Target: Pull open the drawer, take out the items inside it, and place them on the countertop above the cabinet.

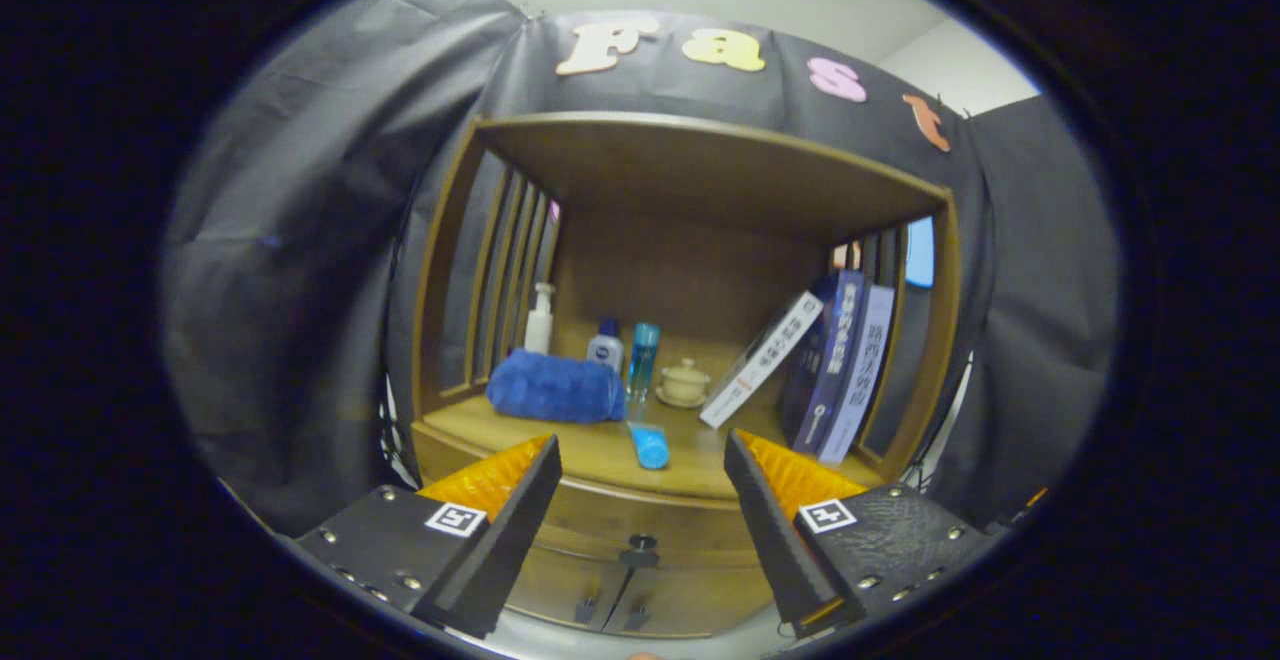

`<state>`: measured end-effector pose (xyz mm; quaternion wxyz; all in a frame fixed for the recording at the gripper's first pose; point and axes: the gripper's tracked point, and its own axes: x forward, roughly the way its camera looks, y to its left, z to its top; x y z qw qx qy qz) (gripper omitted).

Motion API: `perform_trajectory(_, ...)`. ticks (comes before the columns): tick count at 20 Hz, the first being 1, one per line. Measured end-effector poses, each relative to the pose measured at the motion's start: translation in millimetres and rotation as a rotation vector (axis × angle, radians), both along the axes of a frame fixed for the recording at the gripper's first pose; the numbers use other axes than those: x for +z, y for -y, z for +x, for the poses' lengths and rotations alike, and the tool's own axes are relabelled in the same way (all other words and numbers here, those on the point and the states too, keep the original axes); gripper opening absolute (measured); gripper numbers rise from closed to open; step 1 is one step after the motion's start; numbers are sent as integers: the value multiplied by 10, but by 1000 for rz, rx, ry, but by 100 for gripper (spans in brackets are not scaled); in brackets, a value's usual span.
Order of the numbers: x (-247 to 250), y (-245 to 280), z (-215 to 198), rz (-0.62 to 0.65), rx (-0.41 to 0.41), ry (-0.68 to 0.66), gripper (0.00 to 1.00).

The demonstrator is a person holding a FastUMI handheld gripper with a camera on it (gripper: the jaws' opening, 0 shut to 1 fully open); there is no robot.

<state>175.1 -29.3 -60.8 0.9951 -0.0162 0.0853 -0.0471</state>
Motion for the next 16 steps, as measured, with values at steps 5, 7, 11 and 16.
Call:
perform_trajectory(5, 801, 95, -482, 1, 32, 93, 98)
perform_trajectory(7, 1025, 138, -676, 0, 45, 107, 98)
perform_trajectory(11, 1341, 182, -1022, -8, 77, 120, 98)
perform_trajectory(16, 1478, 186, -1254, 38, 98, 137, 98)
